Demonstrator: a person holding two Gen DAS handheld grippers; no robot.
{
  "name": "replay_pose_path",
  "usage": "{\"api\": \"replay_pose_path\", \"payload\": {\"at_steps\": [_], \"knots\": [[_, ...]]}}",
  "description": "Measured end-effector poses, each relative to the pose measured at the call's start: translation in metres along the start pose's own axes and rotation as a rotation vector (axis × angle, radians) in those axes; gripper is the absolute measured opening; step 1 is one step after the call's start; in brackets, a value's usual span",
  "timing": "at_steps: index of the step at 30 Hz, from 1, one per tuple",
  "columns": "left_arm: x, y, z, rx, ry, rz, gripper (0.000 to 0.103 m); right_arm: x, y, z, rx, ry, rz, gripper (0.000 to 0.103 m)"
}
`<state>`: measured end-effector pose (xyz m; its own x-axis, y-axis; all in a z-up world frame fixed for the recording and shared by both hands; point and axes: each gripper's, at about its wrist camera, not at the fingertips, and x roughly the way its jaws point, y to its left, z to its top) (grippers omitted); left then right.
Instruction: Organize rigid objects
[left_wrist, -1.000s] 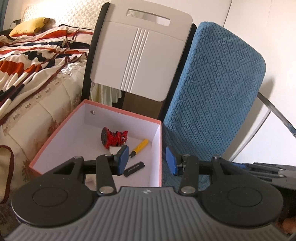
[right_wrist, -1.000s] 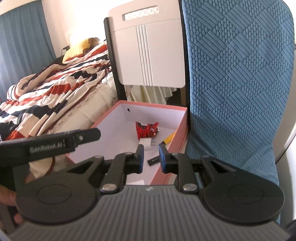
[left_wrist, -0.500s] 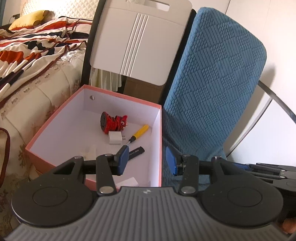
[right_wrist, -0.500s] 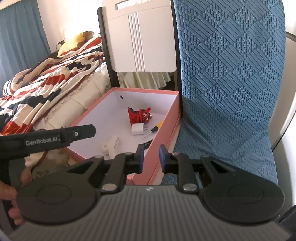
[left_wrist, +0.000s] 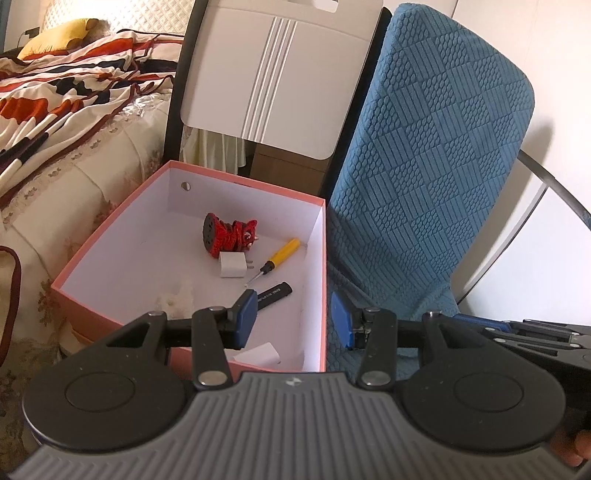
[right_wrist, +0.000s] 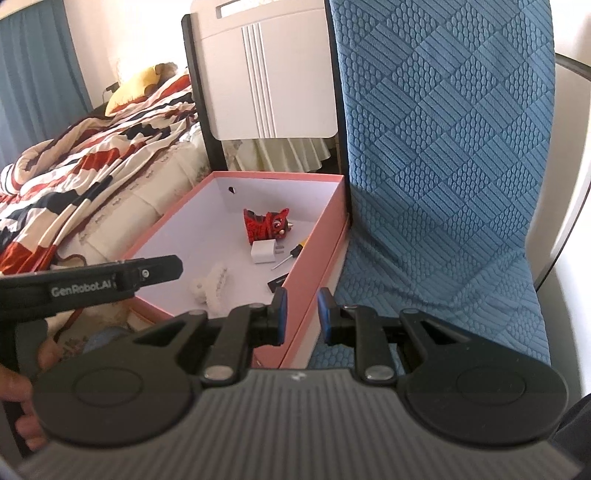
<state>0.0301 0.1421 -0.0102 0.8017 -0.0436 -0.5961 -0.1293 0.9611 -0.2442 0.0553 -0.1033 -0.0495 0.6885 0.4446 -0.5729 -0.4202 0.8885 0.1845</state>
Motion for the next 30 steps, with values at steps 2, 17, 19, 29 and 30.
{"api": "replay_pose_path", "payload": {"at_steps": [2,17,19,29,30], "knots": [[-0.001,0.000,0.000,-0.001,-0.002,0.003,0.055,0.000,0.001,0.000,-0.002,0.000,0.002,0.022],[-0.007,0.006,0.000,-0.009,-0.021,0.049,0.101,0.000,-0.005,0.001,-0.009,-0.033,-0.038,0.088],[-0.007,0.007,0.000,-0.015,-0.021,0.058,0.102,0.001,-0.006,0.003,-0.007,-0.022,-0.045,0.091],[-0.006,0.006,-0.001,-0.030,-0.015,0.082,0.103,0.007,-0.008,0.001,-0.004,0.010,-0.047,0.091],[-0.006,0.006,-0.001,-0.035,-0.013,0.086,0.103,0.008,-0.008,0.001,-0.004,0.013,-0.046,0.091]]}}
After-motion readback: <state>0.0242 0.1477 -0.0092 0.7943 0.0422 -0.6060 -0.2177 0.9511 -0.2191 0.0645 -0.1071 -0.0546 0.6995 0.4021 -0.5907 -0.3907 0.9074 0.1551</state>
